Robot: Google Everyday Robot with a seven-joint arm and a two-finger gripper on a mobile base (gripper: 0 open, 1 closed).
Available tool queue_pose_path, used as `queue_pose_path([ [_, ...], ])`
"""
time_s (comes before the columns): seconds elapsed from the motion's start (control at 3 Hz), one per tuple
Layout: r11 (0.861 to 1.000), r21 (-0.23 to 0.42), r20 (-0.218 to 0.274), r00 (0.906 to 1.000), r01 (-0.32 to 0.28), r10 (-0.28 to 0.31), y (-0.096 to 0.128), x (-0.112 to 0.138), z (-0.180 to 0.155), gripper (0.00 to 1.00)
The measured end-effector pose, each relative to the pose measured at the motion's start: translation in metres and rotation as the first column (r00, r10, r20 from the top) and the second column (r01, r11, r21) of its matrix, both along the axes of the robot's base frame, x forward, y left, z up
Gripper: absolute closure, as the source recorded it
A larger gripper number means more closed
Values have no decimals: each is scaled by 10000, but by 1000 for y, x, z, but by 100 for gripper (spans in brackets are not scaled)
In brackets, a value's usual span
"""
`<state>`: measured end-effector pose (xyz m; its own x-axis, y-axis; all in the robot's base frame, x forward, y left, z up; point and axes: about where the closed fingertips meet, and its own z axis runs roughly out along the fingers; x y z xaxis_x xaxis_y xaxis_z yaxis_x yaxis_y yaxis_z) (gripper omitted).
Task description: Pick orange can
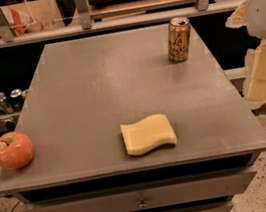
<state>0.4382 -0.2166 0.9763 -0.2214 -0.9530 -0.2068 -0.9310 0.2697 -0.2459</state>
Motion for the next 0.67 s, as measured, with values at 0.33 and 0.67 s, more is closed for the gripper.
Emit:
queue_pose_path([
  [0.33, 10000, 0, 0, 10000, 0, 0, 0, 0, 0, 0],
  [0.67, 9987, 483, 237, 9995, 178, -190, -6, 10, 1, 0],
])
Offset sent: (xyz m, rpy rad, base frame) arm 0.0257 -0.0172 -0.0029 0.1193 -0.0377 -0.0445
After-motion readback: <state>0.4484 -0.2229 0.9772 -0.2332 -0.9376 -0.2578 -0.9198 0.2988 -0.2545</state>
